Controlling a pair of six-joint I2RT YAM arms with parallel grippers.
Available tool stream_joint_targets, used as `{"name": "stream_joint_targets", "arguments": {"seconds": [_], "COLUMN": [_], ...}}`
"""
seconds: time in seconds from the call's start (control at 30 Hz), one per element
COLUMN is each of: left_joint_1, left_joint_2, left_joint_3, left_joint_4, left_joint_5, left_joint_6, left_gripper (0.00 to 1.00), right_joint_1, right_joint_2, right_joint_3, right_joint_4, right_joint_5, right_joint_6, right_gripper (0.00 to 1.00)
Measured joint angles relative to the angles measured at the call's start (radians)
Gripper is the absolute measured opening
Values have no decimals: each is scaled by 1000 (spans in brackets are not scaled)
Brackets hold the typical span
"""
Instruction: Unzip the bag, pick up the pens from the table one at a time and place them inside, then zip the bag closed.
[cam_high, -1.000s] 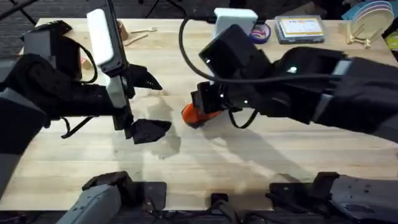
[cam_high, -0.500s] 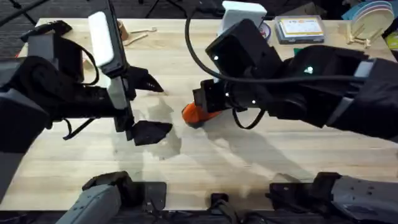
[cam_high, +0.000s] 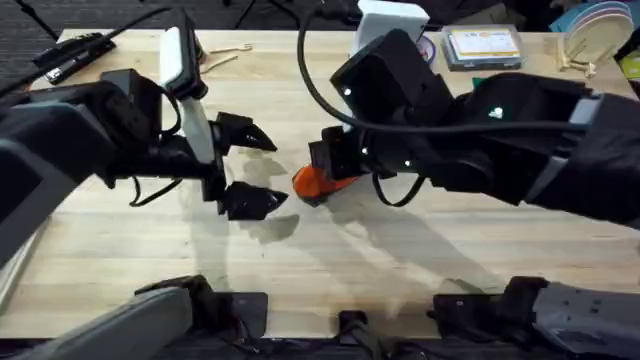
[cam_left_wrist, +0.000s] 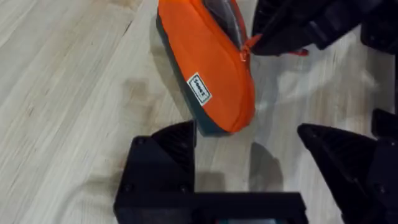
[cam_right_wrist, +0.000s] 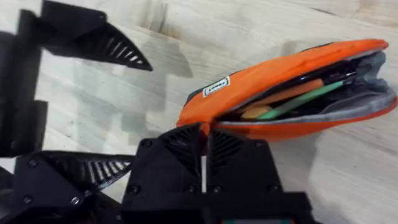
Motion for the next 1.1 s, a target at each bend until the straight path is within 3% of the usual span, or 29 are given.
{"name": "stream_joint_targets", "arguments": {"seconds": [0.13,0.7,0.9,1.0,1.1], "left_joint_1": [-21,-204,-240,-241,-241], "left_joint_2": [69,233,261,265,266], "left_joint_3": [0,0,0,0,0], "left_joint_4": [47,264,316,334,356], "left_joint_5": [26,49,51,51,51], "left_joint_6": [0,0,0,0,0], "left_gripper": [992,995,993,938,817], "right_joint_1": [0,0,0,0,0], "right_joint_2": [0,0,0,0,0], "right_joint_3": [0,0,0,0,0], "right_joint_4": [0,1,1,2,4], "right_joint_5": [0,0,0,0,0], "right_joint_6": [0,0,0,0,0], "right_gripper": [33,33,33,32,32]}}
